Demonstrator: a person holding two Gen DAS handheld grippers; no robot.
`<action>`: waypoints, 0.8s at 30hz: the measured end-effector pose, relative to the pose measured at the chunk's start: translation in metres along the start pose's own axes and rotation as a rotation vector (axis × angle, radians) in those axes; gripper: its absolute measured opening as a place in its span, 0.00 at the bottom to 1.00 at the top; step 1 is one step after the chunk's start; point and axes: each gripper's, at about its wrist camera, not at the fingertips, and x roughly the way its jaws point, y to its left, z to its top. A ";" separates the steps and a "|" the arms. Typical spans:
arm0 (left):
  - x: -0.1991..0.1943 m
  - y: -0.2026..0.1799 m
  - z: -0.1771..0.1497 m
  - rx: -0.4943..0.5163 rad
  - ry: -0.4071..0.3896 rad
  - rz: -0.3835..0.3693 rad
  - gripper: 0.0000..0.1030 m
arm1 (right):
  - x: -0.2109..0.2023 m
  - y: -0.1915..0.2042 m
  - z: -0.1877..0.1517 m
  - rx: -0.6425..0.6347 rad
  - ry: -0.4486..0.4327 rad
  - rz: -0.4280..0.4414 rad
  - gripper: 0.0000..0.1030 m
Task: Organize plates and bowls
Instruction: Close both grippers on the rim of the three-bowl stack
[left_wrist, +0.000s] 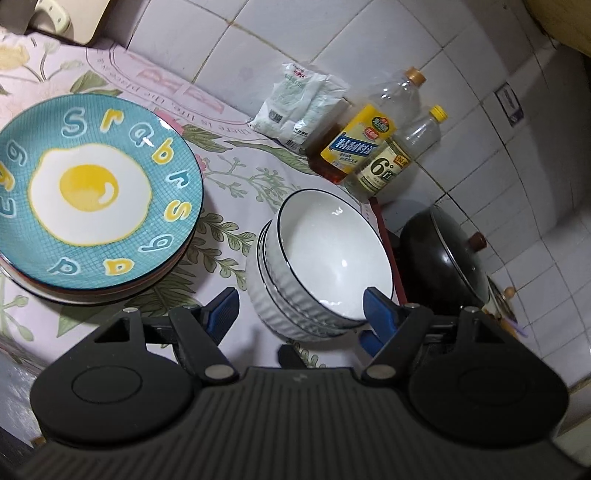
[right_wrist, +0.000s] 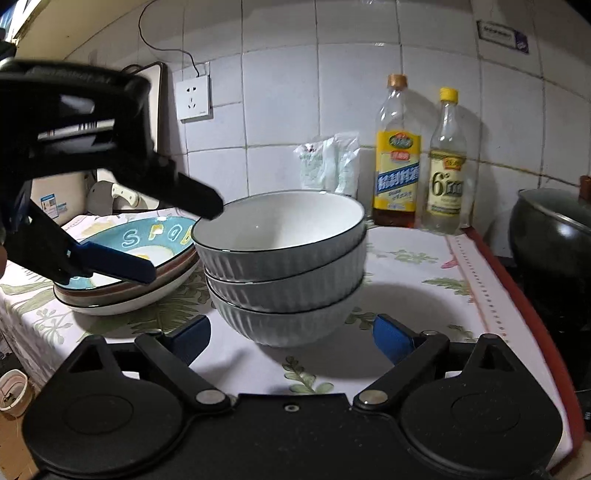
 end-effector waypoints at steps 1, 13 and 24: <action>0.003 0.000 0.003 -0.001 0.004 -0.003 0.71 | 0.005 0.000 0.000 0.008 0.004 0.003 0.94; 0.045 0.001 0.017 0.028 0.116 0.037 0.68 | 0.037 -0.001 0.005 0.020 0.033 0.037 0.99; 0.068 0.008 0.015 0.035 0.149 0.057 0.60 | 0.051 -0.011 0.011 0.027 0.071 0.102 1.00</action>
